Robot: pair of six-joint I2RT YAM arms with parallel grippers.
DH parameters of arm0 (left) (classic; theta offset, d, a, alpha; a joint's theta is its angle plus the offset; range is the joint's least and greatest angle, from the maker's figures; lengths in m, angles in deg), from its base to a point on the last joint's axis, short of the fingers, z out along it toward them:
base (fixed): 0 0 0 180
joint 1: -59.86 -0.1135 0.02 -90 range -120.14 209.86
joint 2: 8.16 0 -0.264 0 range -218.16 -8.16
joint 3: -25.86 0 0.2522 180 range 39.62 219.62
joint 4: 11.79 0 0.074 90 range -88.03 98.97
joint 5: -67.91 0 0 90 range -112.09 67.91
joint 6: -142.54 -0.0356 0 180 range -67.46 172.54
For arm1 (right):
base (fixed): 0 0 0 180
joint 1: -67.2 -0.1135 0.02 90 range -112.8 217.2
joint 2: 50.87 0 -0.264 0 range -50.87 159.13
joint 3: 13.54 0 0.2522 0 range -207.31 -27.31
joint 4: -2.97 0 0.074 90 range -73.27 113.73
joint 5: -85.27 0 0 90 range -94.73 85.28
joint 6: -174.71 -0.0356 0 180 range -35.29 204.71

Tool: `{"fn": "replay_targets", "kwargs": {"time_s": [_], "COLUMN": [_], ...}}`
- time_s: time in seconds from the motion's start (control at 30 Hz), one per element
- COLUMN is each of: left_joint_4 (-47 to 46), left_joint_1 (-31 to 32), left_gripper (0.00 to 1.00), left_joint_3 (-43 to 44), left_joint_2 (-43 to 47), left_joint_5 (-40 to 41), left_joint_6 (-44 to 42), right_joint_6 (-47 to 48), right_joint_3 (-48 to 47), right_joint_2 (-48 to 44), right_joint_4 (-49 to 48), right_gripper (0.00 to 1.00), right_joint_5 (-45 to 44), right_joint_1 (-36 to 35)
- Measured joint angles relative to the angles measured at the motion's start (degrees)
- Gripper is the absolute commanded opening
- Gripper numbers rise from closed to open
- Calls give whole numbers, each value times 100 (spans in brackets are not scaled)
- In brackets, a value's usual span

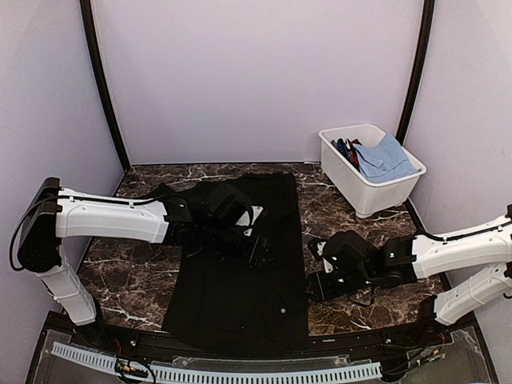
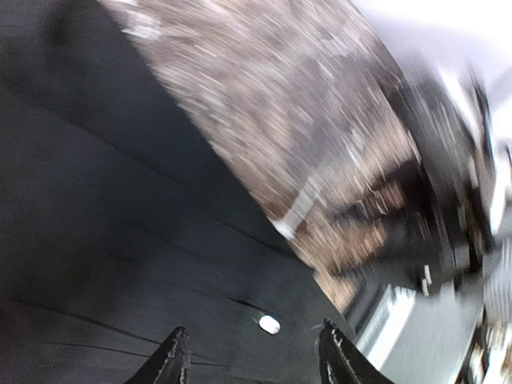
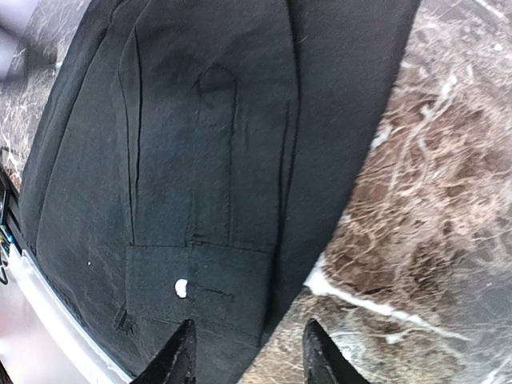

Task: Fold and stack the long sleeve shirts
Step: Pick up the sleeve from the center of the board.

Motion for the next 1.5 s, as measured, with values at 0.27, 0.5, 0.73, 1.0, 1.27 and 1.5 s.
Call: {"fn": "replay_targets", "kwargs": {"time_s": [0.27,0.5,0.73,1.0,1.27,1.5], "left_joint_4": [472,723,1095,1327,1375,1480], "left_joint_1": [-1110,-1631,-1947,-2415,-2437,-2439], "left_gripper": [55,57,56,54,54,50], "left_joint_3": [483,1613,3438,3978,4376,4852], "left_joint_2": [-109,-988,-2564,-3276,-3650,-4186], "left_joint_5": [1021,1360,1620,1231,894,811], "left_joint_6": [610,503,4,-490,-702,-713], "right_joint_6": [-35,-55,-63,-299,-557,-634], "right_joint_3": [177,275,136,-133,-376,-625], "right_joint_2": [387,678,981,1082,1318,1534], "right_joint_4": [-297,-520,-535,-474,-247,-57], "right_gripper": [41,41,40,38,37,37], "right_joint_5": [-52,20,48,-48,-199,-269], "right_joint_1": [-203,-278,-308,-345,-409,-413]}}
